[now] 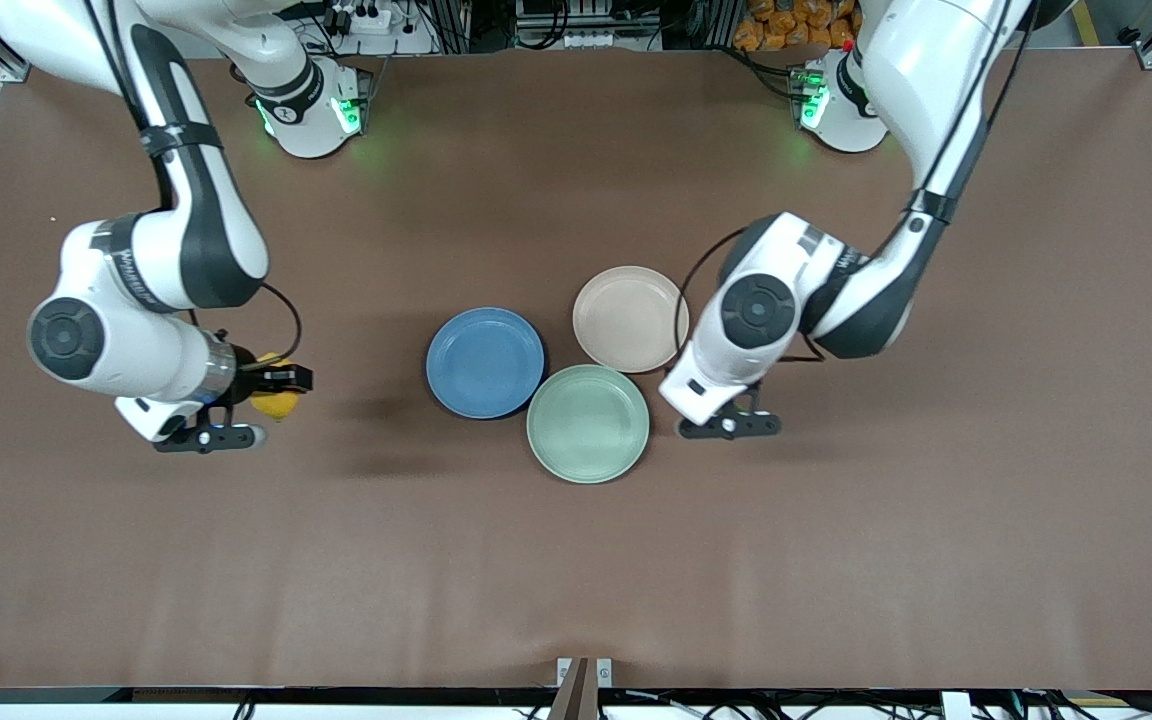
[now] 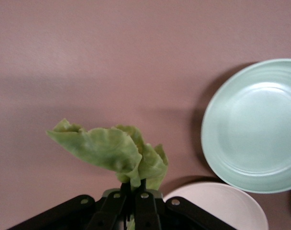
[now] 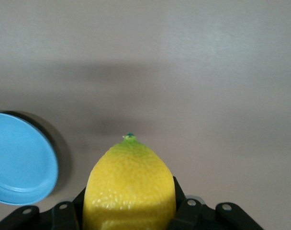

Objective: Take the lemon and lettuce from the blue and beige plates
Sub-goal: 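Lift the lemon off the blue plate while the left gripper lifts lettuce, then carry the lemon away with the right gripper while the left carries lettuce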

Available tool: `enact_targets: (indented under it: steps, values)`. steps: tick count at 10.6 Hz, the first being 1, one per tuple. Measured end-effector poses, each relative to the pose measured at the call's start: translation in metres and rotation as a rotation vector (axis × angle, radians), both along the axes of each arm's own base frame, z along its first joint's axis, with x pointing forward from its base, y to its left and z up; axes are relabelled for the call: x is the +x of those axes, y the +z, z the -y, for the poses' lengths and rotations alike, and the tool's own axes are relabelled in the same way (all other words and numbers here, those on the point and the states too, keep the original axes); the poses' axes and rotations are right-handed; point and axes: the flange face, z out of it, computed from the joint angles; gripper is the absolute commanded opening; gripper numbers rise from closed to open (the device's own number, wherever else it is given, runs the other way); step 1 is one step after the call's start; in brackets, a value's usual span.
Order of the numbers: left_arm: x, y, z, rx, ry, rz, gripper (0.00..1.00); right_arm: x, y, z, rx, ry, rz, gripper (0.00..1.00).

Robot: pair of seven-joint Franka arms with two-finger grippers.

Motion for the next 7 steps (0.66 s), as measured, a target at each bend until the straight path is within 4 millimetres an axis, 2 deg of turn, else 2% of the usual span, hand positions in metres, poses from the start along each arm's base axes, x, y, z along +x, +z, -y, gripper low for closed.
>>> enact_targets:
  steps: [2,3,5,7]
  values:
    - [0.011,0.0,-0.02,-0.004,-0.011,0.001,0.0,-0.001,0.004,0.021,-0.019,0.019,-0.011,0.26]
    - [0.013,0.0,-0.024,-0.004,-0.011,0.002,0.0,-0.001,0.005,0.026,-0.023,0.02,-0.016,0.26]
    - [0.007,-0.002,-0.016,-0.006,-0.027,-0.005,0.0,-0.002,0.003,0.033,-0.028,0.023,-0.017,0.26]
    - [-0.013,-0.008,0.011,-0.001,-0.062,-0.032,0.0,-0.004,-0.005,0.043,-0.034,0.041,-0.016,0.26]
